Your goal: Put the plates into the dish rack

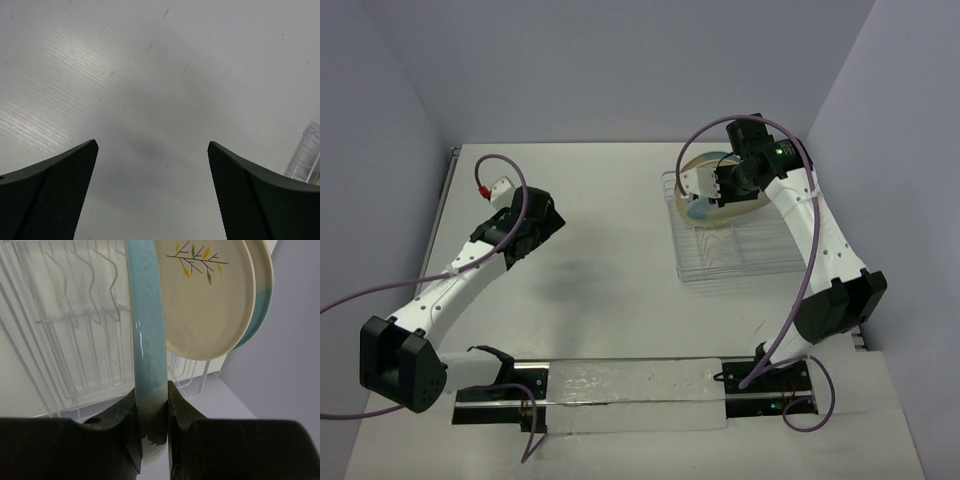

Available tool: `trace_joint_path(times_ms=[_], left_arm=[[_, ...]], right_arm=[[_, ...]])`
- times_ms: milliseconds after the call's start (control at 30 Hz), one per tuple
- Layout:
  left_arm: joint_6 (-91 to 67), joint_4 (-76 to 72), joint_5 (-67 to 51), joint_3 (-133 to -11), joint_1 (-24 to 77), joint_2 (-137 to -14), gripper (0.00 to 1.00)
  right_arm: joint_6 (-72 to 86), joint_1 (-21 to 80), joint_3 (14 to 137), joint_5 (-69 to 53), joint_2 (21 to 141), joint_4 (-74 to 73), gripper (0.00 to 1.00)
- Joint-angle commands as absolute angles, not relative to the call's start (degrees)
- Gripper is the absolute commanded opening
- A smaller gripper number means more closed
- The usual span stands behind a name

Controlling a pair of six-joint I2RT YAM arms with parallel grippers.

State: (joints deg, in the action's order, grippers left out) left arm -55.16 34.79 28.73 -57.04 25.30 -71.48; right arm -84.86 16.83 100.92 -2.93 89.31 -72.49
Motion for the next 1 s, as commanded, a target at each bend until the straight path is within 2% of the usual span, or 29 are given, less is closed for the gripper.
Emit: trace_joint_path(times_ms=[0, 667, 800, 867, 900, 933, 967], left_arm=[[-54.1, 32.2, 28.2, -59.5, 24.5, -72.2, 0.99], [-52.7, 31.5, 26.5, -60.0, 23.3, -75.0, 0.99], [-52.4, 30.9, 25.8, -59.8, 23.2, -75.3, 0.99], [-52.3, 31.0, 25.9, -59.9, 23.1, -75.5, 1.00], [-52.2, 30.9, 26.0, -59.8, 23.1, -75.5, 0.99], [-52.0, 30.2, 25.9, -59.6, 23.1, -75.6, 0.99], [-51.9, 29.5, 25.7, -59.3, 23.0, -75.7, 0.99]], right_arm=[[-85.5, 16.5, 103.1, -1.0, 90.5, -65.4, 0.00], [-84.8, 16.5, 95.7, -3.2, 96.8, -58.4, 0.02], [-83.6, 16.6, 95.5, -3.2, 98.4, -57.3, 0.10], [-82.7, 16.5, 96.1, -3.1, 98.6, -57.1, 0.33], [-82.6, 16.6, 96.2, -3.0, 98.4, -57.1, 0.33], [-82.6, 16.5, 96.2, -2.9, 98.2, -57.1, 0.47], [-82.4, 16.6, 96.4, -2.8, 97.9, -57.1, 0.54]])
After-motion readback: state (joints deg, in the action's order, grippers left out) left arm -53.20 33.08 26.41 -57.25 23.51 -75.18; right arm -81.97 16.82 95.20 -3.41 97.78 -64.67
